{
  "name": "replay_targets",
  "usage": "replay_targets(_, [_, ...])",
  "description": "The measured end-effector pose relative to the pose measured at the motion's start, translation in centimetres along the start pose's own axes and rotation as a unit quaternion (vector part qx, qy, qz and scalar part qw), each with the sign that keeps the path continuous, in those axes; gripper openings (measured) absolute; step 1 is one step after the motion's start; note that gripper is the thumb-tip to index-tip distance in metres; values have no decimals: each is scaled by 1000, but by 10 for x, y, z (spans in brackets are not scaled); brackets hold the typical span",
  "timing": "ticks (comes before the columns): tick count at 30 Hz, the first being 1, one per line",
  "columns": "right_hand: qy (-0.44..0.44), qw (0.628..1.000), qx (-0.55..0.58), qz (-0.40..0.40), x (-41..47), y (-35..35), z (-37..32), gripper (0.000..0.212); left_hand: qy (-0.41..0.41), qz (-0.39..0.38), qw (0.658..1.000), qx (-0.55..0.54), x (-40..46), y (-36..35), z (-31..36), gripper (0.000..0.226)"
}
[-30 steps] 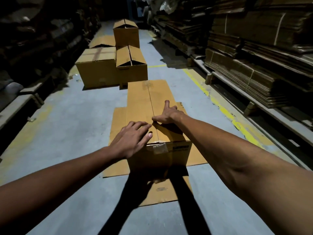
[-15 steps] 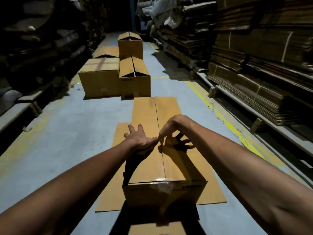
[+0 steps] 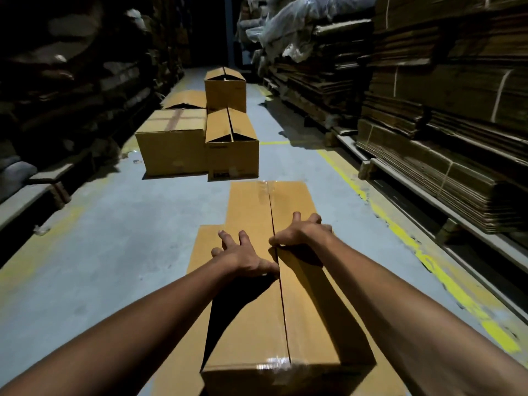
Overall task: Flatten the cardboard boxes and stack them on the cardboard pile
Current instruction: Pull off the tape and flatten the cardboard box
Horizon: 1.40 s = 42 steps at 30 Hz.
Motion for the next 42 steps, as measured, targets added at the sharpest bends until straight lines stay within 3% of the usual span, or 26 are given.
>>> replay_targets(2, [23, 997, -50, -54, -12, 10, 2, 96, 4, -42, 997, 61, -15, 6, -1, 138])
replay_targets(4, [32, 990, -94, -98, -24, 16, 1, 79, -33, -73, 988, 131, -28, 21, 1, 119])
replay_targets(6, [43, 987, -114, -105, -21, 14, -2, 97, -79, -68, 983, 149, -24, 42, 6, 81])
replay_targets(8, [50, 992, -88, -71, -6, 6, -10, 119, -102, -9, 988, 112, -1, 60, 9, 65])
replay_targets(11, [65, 998, 3, 25, 23, 3, -24, 113, -123, 98, 987, 23, 43, 61, 17, 64])
replay_targets(14, [86, 992, 24, 92, 42, 8, -28, 115, -125, 154, 980, -21, 78, 49, 27, 63])
replay_targets(16, [103, 986, 31, 124, 57, 12, -26, 105, -121, 185, 974, -54, 94, 48, 34, 65])
replay_targets(20, [95, 991, 29, 91, 86, 20, -26, 105, -108, 245, 959, -90, 124, 55, 37, 71])
replay_targets(27, [93, 992, -5, 81, 117, 23, -35, 122, -161, 214, 955, -127, 152, 70, 32, 82])
replay_targets(36, [134, 985, -21, 103, 116, 28, -30, 104, -211, 219, 949, -90, 158, 70, 28, 107])
replay_targets(38, [137, 985, -22, 103, 115, 27, -30, 107, -211, 225, 948, -81, 158, 68, 28, 101])
replay_targets(42, [139, 984, -14, 110, 116, 23, -31, 113, -222, 249, 940, -75, 154, 64, 32, 68])
Point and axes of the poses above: each hand's wrist, its own x-axis towards the middle knuckle, its own y-axis out of the back of the hand, z = x × y, the point moved 2 cm from there along x, towards the middle knuckle, and after that the axes turned 4 degrees about -z, right-handed, at the moved point
